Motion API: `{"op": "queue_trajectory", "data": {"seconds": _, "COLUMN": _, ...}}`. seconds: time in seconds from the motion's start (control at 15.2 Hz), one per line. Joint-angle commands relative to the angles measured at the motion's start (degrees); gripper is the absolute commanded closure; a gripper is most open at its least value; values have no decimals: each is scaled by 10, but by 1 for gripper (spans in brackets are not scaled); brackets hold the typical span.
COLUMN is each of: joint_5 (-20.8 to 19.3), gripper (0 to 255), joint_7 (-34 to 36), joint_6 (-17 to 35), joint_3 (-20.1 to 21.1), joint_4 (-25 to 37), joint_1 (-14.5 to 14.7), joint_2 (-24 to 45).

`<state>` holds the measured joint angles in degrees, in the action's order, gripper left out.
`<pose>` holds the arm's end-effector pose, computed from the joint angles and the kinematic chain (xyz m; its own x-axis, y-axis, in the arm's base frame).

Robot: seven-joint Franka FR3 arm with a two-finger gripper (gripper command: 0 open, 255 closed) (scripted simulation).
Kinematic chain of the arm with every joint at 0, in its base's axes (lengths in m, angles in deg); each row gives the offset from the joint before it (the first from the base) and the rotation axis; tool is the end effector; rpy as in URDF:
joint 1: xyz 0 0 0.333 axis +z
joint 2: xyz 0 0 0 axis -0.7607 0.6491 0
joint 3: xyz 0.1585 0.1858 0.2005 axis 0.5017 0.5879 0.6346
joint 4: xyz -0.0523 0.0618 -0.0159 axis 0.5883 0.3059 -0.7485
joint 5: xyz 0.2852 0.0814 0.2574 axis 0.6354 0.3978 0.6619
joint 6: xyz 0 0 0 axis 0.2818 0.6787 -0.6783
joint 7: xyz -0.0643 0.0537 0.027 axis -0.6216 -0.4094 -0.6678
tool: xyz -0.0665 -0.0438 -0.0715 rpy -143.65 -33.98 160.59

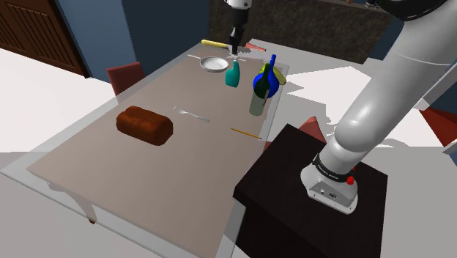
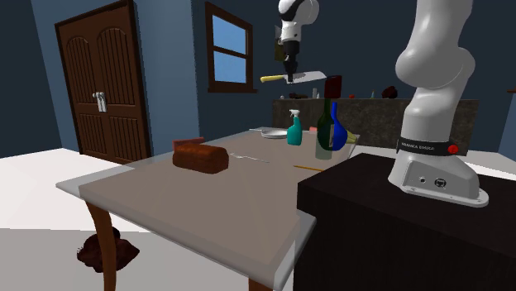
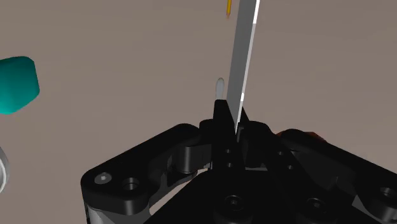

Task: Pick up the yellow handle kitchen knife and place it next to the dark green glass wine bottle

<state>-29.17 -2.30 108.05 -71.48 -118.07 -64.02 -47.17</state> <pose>0.5680 -0.1063 0.4942 0.9584 0.2847 -0.0223 0.2848 -0.9586 0.0014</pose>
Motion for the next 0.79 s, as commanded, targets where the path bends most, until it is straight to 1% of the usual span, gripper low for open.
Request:
{"op": "queue_trajectory", "data": {"seconds": 0.0, "joint_5": -1, "gripper": 255, "joint_7": -27, "joint_6": -2, "joint_3": -12, "joint_4": 19, "joint_1": -14, "joint_2": 16}}
{"op": "queue_trajectory", "data": {"seconds": 0.33, "joint_5": 0, "gripper": 255, "joint_7": -85, "joint_6": -17, "joint_3": -38, "joint_4": 85, "joint_1": -46, "joint_2": 67}}
{"op": "queue_trajectory", "data": {"seconds": 0.4, "joint_5": 1, "gripper": 255, "joint_7": -103, "joint_6": -23, "joint_3": -45, "joint_4": 111, "joint_1": -57, "joint_2": 86}}
{"op": "queue_trajectory", "data": {"seconds": 0.73, "joint_5": 1, "gripper": 255, "joint_7": -102, "joint_6": 14, "joint_3": -45, "joint_4": 78, "joint_1": -57, "joint_2": 90}}
